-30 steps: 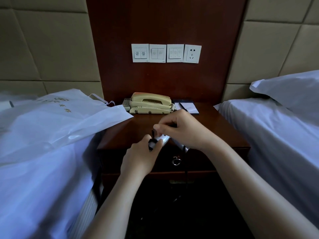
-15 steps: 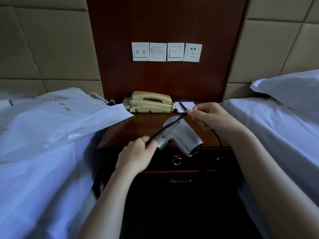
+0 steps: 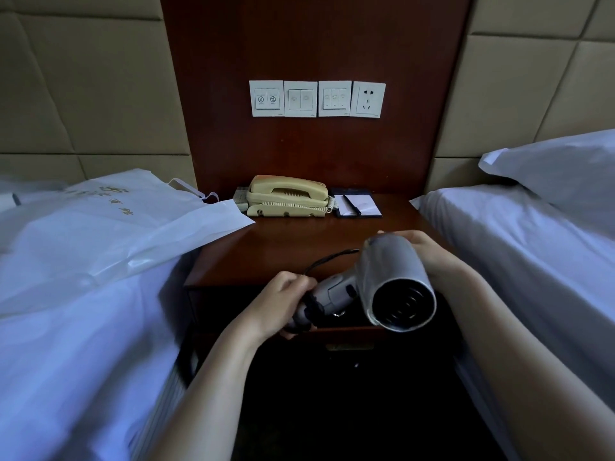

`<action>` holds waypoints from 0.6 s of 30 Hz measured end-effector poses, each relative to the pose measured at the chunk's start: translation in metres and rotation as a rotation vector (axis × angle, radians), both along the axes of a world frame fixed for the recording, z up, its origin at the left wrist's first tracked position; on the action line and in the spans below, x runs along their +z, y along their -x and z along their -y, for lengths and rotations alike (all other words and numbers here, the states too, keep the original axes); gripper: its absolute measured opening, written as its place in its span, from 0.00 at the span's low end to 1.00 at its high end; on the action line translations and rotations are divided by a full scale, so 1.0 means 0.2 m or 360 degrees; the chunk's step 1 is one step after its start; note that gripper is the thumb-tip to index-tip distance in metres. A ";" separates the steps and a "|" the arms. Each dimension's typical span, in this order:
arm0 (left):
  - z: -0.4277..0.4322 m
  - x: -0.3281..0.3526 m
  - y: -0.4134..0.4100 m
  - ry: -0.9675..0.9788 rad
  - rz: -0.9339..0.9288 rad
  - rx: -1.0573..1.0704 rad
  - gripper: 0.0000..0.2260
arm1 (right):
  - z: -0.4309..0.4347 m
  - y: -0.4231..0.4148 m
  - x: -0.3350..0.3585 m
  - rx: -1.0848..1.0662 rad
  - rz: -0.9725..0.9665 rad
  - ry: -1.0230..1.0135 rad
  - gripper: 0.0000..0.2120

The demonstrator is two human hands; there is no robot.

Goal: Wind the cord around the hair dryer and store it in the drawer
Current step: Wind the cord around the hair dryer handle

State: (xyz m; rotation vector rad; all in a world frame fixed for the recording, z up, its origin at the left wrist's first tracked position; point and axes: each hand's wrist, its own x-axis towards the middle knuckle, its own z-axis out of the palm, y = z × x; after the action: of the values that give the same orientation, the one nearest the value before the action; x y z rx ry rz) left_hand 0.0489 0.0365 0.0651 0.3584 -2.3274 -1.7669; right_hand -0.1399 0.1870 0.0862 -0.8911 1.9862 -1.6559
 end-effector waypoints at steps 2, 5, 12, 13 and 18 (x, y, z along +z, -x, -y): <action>0.01 -0.01 0.02 -0.0069 -0.0022 0.0106 0.15 | 0.00 0.02 -0.04 0.0006 0.0065 -0.0028 0.21; 0.04 -0.02 0.04 -0.0420 -0.0157 0.0217 0.18 | 0.00 0.02 -0.08 0.0310 0.0266 -0.0219 0.23; 0.18 -0.06 -0.02 -0.0678 -0.0226 0.0625 0.27 | -0.07 -0.01 0.00 0.0680 0.0166 -0.0605 0.18; 0.19 -0.06 -0.02 -0.0693 -0.0210 0.0671 0.26 | -0.07 -0.03 0.02 0.0728 0.0083 -0.0657 0.18; 0.20 -0.07 -0.01 -0.0611 -0.0280 0.0623 0.16 | -0.03 -0.18 0.17 0.0710 -0.0559 -0.0963 0.13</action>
State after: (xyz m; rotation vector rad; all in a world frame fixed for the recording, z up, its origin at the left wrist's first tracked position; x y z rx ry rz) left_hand 0.0503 -0.0028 0.0512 0.6382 -1.6544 -1.9365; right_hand -0.1034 0.1928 0.1211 -1.3049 2.1134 -0.6290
